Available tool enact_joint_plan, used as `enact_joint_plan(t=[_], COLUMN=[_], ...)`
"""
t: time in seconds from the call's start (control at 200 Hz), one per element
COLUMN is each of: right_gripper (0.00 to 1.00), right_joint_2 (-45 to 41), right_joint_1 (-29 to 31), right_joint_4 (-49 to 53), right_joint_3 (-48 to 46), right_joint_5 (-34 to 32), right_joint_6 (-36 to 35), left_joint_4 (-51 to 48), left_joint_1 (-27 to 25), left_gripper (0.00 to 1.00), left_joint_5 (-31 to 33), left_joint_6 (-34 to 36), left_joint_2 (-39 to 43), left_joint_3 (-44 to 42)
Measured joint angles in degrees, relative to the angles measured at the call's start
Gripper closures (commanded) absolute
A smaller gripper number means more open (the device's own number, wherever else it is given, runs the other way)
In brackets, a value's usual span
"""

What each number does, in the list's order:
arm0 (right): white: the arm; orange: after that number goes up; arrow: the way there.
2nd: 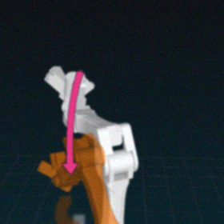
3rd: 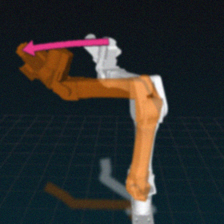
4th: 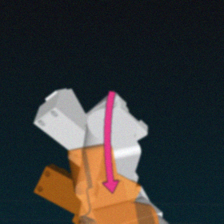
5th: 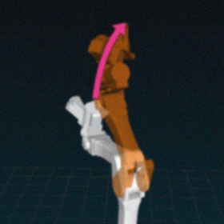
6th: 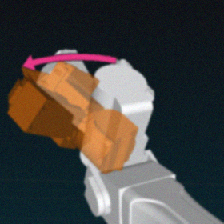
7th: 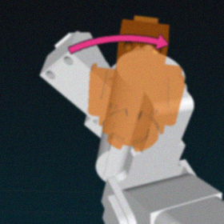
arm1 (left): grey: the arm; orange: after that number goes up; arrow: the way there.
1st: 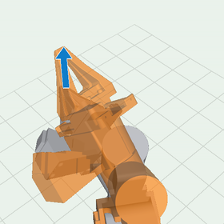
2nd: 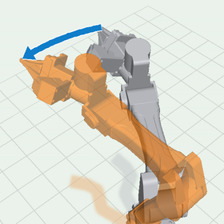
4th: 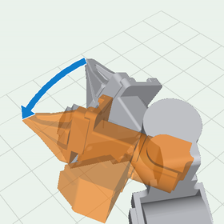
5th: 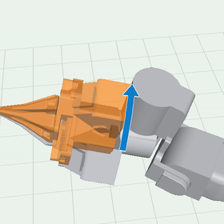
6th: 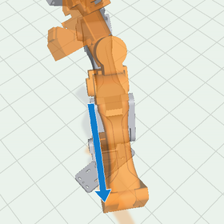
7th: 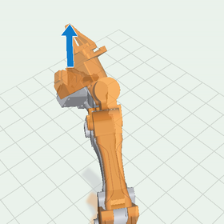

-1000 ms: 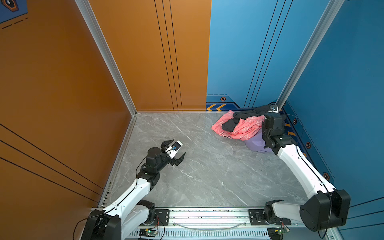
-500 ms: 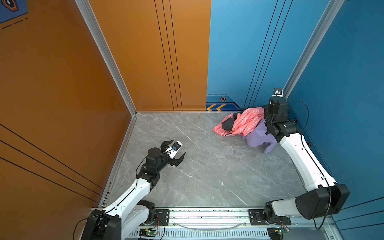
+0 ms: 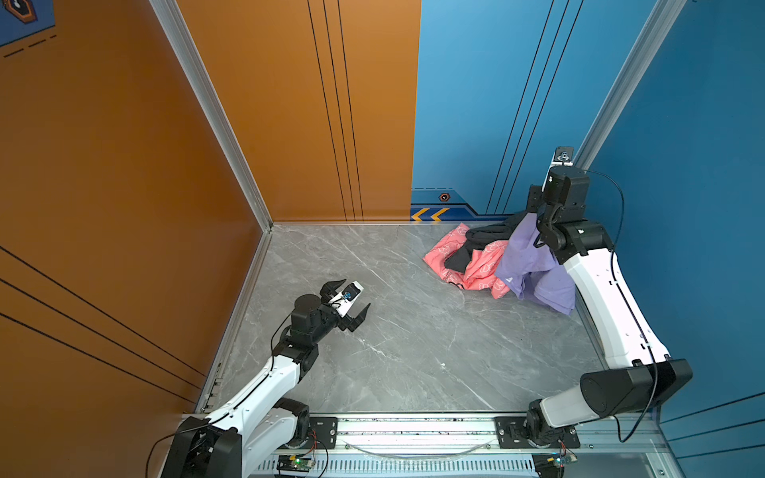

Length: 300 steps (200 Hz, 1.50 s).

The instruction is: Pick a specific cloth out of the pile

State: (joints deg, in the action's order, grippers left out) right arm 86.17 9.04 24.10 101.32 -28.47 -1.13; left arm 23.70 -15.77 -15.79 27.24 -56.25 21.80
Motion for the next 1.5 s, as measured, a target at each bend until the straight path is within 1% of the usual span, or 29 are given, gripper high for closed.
enact_joint_plan(t=[0.1, 0.2, 0.475, 0.526, 0.576, 0.611, 0.686, 0.766, 0.911, 0.936, 0.971, 1.026, 1.136, 1.271, 1.401, 1.502], right_gripper=[1.0, 1.0, 1.0, 0.98, 0.93, 0.88, 0.73, 0.6, 0.42, 0.41, 0.38, 0.37, 0.36, 0.35, 0.36, 0.36], right_joint_2=[0.02, 0.52, 5.27, 6.73, 8.52, 10.08, 13.44, 16.28, 18.88, 18.88, 18.73, 18.32, 16.06, 11.06, 5.38, 0.83], right_joint_1=[1.05, 3.58, 12.9, 14.56, 16.11, 17.29, 19.78, 22.29, 25.86, 26.16, 26.27, 26.1, 24.92, 22.58, 19.32, 15.23], right_joint_4=[0.09, 0.07, -0.07, -0.04, 0.15, 0.7, 2.16, 4.02, 8.2, 8.7, 9.03, 9.4, 9.9, 9.97, 9.6, 8.31], right_joint_3=[0.2, -0.39, -7.82, -9.27, -10.25, -10.56, -10.6, -10.6, -10.62, -10.62, -10.62, -10.69, -11.74, -13.49, -16.44, -21.07], right_joint_5=[3.37, 6.08, 14.1, 15.47, 16.94, 18.03, 19.93, 21.35, 22.56, 22.62, 22.69, 22.53, 22.4, 22.27, 20.7, 19.61], right_joint_6=[1.55, 2.27, 2.89, 2.93, 2.89, 2.86, 2.01, 0.7, -1.07, -1.53, -1.75, -2.1, -1.97, -0.94, 1.29, 4.76], left_joint_4=[0.0, 0.0, 0.0, 0.0, 0.0, 0.0, 0.0, 0.0, 0.0, 0.0, 0.0, 0.0, 0.0, 0.0, 0.0, 0.0], left_joint_1=[-0.04, -0.04, -0.07, -0.07, -0.07, -0.07, -0.07, -0.07, -0.07, -0.07, -0.11, -0.11, -0.11, -0.28, -0.55, -0.76], left_gripper=[0.02, 0.02, 0.02, 0.02, 0.02, 0.02, 0.02, 0.02, 0.02, 0.02, 0.02, 0.02, 0.02, 0.02, 0.02, 0.02], left_joint_5=[0.02, 0.17, 0.42, 0.42, 0.42, 0.42, 0.44, 0.44, 0.48, 0.55, 0.63, 0.66, 0.81, 0.87, 1.33, 1.66], left_joint_6=[0.0, 0.0, 0.37, 0.39, 0.39, 0.39, 0.39, 0.39, 0.42, 0.42, 0.39, 0.42, 0.42, 0.44, 0.63, 0.81], left_joint_2=[0.0, 0.0, 0.0, 0.0, 0.0, 0.0, 0.0, 0.0, 0.0, 0.0, 0.0, 0.0, 0.0, 0.02, 0.37, 0.7], left_joint_3=[0.0, 0.0, 0.0, 0.0, 0.0, 0.0, 0.0, 0.0, 0.0, -0.02, -0.02, -0.02, -0.02, -0.07, -0.15, -0.37])
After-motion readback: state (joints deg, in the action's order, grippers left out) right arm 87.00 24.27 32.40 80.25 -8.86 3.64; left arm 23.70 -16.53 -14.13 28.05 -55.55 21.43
